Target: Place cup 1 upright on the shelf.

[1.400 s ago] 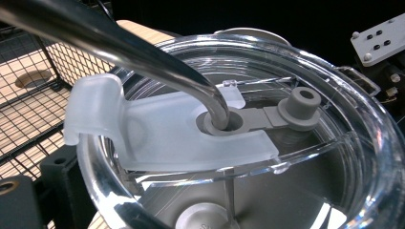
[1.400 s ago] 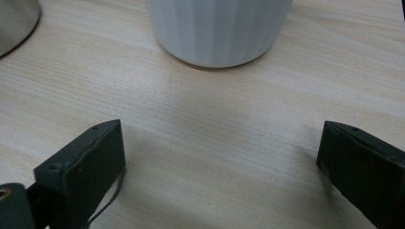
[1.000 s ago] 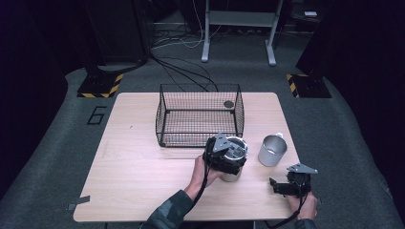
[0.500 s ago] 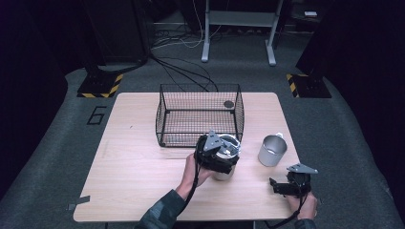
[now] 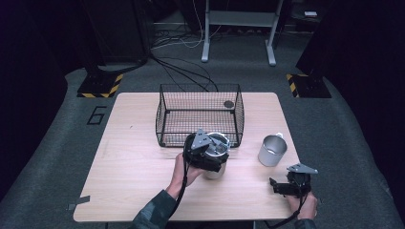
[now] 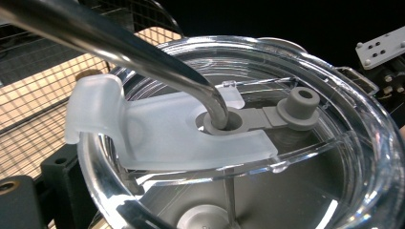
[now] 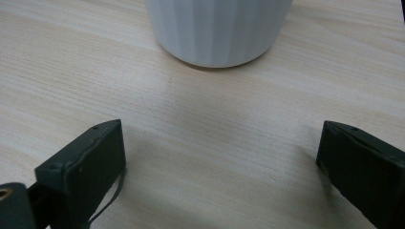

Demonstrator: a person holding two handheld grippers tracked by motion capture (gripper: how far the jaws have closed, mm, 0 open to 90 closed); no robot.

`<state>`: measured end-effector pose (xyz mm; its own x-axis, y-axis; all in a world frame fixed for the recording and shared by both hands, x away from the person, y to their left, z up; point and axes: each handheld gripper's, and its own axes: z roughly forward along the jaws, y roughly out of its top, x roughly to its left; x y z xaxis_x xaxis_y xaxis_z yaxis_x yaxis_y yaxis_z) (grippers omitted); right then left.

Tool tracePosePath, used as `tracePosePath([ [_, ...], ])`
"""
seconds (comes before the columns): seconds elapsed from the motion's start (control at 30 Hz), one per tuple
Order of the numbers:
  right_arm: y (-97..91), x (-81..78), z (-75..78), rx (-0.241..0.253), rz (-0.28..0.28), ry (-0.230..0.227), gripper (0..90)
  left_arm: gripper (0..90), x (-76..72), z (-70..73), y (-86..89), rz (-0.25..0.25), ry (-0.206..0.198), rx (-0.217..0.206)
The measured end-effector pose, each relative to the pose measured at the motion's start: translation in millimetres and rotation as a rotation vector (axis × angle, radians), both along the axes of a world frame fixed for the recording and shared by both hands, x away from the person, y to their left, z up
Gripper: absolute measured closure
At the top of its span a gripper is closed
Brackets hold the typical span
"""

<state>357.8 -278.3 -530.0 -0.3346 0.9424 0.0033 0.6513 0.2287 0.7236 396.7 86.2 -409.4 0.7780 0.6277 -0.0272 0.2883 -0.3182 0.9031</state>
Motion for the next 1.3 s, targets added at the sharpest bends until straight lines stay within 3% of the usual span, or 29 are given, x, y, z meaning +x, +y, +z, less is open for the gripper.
tracePosePath([
  [0.73,0.1,0.0,0.0,0.0,0.0,0.0,2.2,3.7,-4.0,13.6,37.3,0.031,-0.004,0.01],
  [1.3,0.1,0.1,0.0,0.0,0.0,0.0,2.2,3.8,0.0,29.3,63.6,0.059,-0.011,-0.016],
])
